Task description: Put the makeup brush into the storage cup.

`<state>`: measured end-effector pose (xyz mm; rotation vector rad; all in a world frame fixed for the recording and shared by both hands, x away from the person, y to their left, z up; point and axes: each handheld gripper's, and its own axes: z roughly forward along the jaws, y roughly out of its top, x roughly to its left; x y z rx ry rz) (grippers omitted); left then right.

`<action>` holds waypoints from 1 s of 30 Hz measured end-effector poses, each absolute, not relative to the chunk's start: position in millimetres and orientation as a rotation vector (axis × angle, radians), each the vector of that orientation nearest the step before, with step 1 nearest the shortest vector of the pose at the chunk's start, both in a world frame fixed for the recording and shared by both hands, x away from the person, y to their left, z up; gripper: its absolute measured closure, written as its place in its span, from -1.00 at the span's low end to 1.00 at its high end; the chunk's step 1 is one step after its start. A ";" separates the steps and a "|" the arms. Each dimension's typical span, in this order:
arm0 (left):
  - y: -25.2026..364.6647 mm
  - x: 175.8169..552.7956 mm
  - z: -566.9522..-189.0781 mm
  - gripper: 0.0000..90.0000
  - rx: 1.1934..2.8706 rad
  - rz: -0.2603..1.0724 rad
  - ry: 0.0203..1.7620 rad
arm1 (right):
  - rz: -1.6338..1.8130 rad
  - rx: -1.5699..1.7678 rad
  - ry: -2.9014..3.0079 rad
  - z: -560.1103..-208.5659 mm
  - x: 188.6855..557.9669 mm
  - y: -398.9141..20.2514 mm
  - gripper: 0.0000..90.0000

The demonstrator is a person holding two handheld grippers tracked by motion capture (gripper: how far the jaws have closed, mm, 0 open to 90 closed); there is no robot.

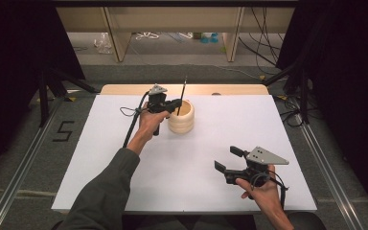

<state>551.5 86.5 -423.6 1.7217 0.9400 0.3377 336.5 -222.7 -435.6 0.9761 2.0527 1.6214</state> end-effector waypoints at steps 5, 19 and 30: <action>88.1 550.7 -425.5 0.88 1.727 0.347 0.946 | 1.621 0.975 2.055 -435.6 336.5 -222.5 -0.58; 90.4 550.2 -429.4 0.88 1.760 0.345 0.953 | 1.621 0.975 2.056 -435.6 336.5 -222.4 -0.58; 90.6 550.0 -429.4 0.76 1.769 0.345 0.950 | 1.619 0.980 2.054 -435.6 336.7 -222.5 -0.57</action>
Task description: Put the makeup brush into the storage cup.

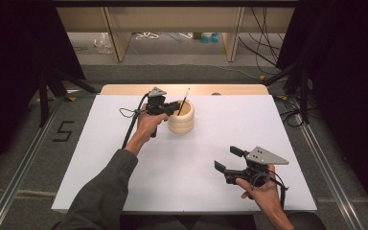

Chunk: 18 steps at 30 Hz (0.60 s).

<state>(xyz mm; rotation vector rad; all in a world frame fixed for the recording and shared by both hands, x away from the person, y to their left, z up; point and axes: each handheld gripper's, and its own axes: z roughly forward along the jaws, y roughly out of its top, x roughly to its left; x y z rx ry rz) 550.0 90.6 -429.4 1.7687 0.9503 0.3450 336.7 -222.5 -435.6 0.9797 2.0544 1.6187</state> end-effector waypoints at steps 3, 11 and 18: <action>90.5 549.2 -428.6 0.74 1.778 0.356 0.954 | 1.619 0.978 2.055 -435.7 336.8 -222.6 -0.57; 94.0 545.8 -421.9 0.56 1.761 0.353 0.950 | 1.616 0.978 2.057 -435.7 336.9 -222.4 -0.57; 96.8 536.8 -413.4 0.20 1.776 0.361 0.919 | 1.616 0.978 2.055 -435.8 336.7 -222.2 -0.57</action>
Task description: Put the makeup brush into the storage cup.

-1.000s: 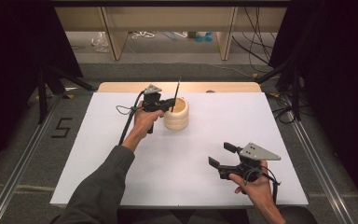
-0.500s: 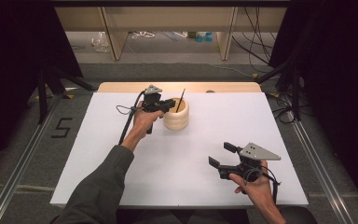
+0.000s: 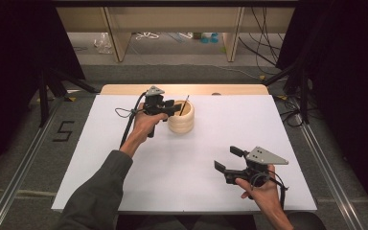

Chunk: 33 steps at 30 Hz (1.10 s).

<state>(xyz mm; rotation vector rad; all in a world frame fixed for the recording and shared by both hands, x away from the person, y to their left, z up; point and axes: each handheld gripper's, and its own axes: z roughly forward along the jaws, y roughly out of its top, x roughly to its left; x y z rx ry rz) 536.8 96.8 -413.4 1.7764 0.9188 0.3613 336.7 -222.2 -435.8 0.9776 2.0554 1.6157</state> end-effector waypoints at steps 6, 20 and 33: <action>100.0 526.6 -405.9 -0.03 1.770 0.366 0.895 | 1.616 0.976 2.054 -435.9 336.8 -222.1 -0.58; 102.4 495.3 -389.2 -0.47 1.762 0.366 0.843 | 1.612 0.978 2.058 -435.9 336.7 -221.6 -0.58; 98.7 466.4 -379.1 -0.61 1.733 0.321 0.778 | 1.594 0.977 2.055 -435.0 336.0 -222.4 -0.58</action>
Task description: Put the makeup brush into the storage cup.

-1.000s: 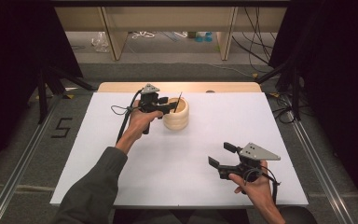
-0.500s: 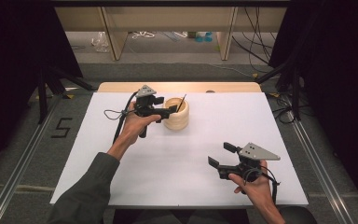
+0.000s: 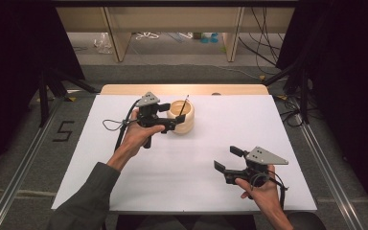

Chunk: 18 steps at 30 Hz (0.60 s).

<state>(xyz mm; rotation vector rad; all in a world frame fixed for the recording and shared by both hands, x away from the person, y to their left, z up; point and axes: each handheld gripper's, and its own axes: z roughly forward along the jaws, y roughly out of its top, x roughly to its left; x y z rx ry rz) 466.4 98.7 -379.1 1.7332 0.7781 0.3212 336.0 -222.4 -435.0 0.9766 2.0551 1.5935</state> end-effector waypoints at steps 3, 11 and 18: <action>98.3 461.9 -378.0 -0.62 1.727 0.319 0.773 | 1.607 0.978 2.054 -434.9 335.7 -222.4 -0.58; 102.9 458.2 -388.5 -0.62 1.744 0.327 0.794 | 1.608 0.976 2.052 -434.7 335.6 -222.3 -0.58; 107.9 452.2 -392.1 -0.61 1.730 0.324 0.804 | 1.605 0.979 2.055 -434.3 335.7 -222.9 -0.58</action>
